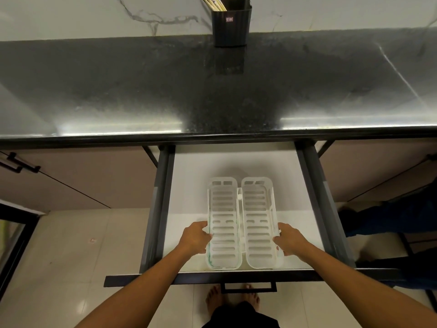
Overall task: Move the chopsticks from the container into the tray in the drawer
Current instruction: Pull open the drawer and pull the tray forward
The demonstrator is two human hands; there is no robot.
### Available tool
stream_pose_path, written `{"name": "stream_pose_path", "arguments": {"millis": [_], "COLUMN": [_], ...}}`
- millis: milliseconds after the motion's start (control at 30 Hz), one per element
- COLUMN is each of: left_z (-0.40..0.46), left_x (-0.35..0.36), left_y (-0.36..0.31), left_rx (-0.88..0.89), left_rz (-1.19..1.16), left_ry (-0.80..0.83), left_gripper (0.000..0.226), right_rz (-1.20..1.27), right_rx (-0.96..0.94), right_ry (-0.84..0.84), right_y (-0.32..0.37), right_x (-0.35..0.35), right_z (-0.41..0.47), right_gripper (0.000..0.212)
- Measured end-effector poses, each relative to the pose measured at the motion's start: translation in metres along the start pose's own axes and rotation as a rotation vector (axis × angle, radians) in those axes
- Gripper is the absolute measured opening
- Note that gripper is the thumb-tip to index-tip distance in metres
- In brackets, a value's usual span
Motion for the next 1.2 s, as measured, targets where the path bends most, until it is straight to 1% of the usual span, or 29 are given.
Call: {"name": "stream_pose_path", "arguments": {"millis": [233, 400, 533, 633, 700, 767, 833, 900, 1033, 1133, 1200], "left_z": [0.002, 0.005, 0.004, 0.005, 0.008, 0.009, 0.009, 0.007, -0.003, -0.014, -0.022], "left_x": [0.001, 0.0, 0.002, 0.003, 0.002, -0.001, -0.006, -0.013, -0.038, -0.068, -0.089], "left_y": [0.0, 0.002, 0.002, 0.004, 0.007, 0.009, 0.006, -0.002, -0.036, -0.071, -0.098], "left_rx": [-0.009, -0.06, -0.068, -0.085, -0.102, -0.102, -0.069, -0.018, 0.116, 0.201, 0.261], "left_rz": [-0.002, -0.027, -0.024, -0.021, -0.013, 0.014, 0.058, 0.091, 0.091, 0.033, 0.003], "left_ry": [0.016, 0.036, 0.058, 0.08, 0.08, 0.065, 0.021, -0.019, -0.08, -0.15, -0.194], "left_gripper": [0.039, 0.054, 0.052, 0.05, 0.056, 0.066, 0.072, 0.071, 0.062, 0.053, 0.051], "right_rz": [0.004, -0.015, 0.019, 0.038, 0.065, 0.027, -0.056, -0.078, -0.093, -0.129, -0.119], "right_rx": [0.006, 0.01, 0.022, 0.056, 0.089, 0.099, 0.071, 0.038, -0.05, -0.115, -0.156], "right_ry": [-0.004, 0.004, 0.008, 0.015, 0.008, 0.003, -0.011, -0.033, -0.109, -0.166, -0.201], "right_y": [0.0, -0.001, -0.003, -0.005, -0.007, -0.007, -0.004, 0.003, 0.034, 0.067, 0.092], "right_x": [0.0, 0.0, 0.001, 0.001, -0.001, -0.006, -0.012, -0.019, -0.043, -0.068, -0.085], "right_z": [0.0, 0.0, 0.002, 0.004, 0.006, 0.006, 0.007, 0.007, 0.008, 0.011, 0.012], "right_gripper": [0.027, 0.026, 0.026, 0.033, 0.043, 0.055, 0.063, 0.066, 0.063, 0.057, 0.057]}}
Point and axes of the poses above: each hand's wrist, its own z-axis towards the middle knuckle, its own x-axis out of the palm, y = z × x, the point moved 5 cm from there along z, towards the middle knuckle, and after that the axes turned 15 degrees about -x, right-handed, at the moved point
